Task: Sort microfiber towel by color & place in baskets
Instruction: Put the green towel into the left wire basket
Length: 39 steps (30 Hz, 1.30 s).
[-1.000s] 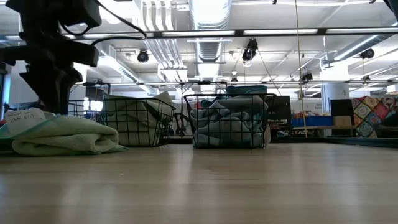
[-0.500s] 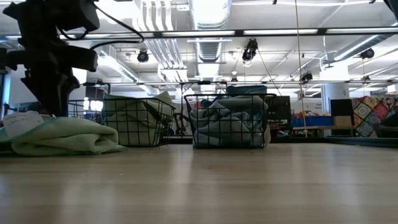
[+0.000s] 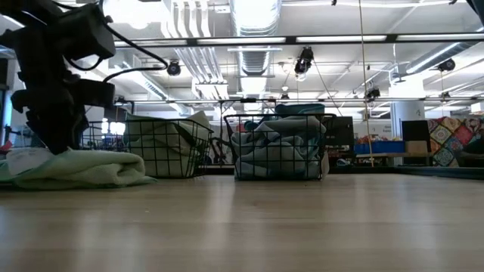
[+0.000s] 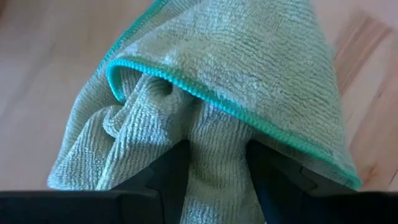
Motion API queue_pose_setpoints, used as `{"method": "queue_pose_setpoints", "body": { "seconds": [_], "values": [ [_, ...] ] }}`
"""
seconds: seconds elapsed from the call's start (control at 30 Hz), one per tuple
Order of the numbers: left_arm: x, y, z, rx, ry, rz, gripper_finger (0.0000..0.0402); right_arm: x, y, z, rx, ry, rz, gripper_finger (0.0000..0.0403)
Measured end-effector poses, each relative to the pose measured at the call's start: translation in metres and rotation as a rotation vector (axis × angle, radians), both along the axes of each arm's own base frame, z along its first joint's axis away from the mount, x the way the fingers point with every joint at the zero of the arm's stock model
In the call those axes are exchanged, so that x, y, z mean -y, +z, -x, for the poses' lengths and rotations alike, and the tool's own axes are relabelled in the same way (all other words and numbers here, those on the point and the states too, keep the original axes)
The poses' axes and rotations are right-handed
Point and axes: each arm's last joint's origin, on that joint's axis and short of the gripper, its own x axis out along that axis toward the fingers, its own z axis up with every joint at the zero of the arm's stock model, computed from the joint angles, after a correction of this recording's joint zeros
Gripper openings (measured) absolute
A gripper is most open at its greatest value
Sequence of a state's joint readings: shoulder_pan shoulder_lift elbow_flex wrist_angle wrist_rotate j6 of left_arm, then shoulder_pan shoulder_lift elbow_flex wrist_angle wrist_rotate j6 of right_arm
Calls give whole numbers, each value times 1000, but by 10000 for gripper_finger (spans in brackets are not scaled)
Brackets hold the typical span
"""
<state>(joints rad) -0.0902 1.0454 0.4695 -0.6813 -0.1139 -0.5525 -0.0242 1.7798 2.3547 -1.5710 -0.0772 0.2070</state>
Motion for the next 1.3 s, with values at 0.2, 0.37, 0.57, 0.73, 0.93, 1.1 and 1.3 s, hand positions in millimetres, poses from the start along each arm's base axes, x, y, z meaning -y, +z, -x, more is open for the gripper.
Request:
{"method": "queue_pose_setpoints", "body": {
  "seconds": [0.2, 0.37, 0.57, 0.73, 0.93, 1.1, 1.3],
  "values": [
    [0, -7, 1, 25, 11, 5, 151, 0, 0, 0, 0, 2, 1, 82],
    [0, -15, 5, 22, 11, 4, 151, 0, 0, 0, -1, 2, 1, 82],
    [-1, -16, 3, 42, 14, -2, 150, 0, 0, 0, -1, 2, 1, 82],
    [-1, -16, 1, 67, 15, -1, 125, 0, 0, 0, -1, 2, 1, 82],
    [0, -16, 1, 75, 26, 2, 58, 0, 0, 0, -1, 2, 1, 82],
    [0, -16, 1, 79, 65, 17, 10, 0, 0, 0, 0, 8, 4, 82],
    [0, -11, -3, 92, 98, 41, 12, 0, 0, 0, 0, 8, 5, 82]
  ]
}}
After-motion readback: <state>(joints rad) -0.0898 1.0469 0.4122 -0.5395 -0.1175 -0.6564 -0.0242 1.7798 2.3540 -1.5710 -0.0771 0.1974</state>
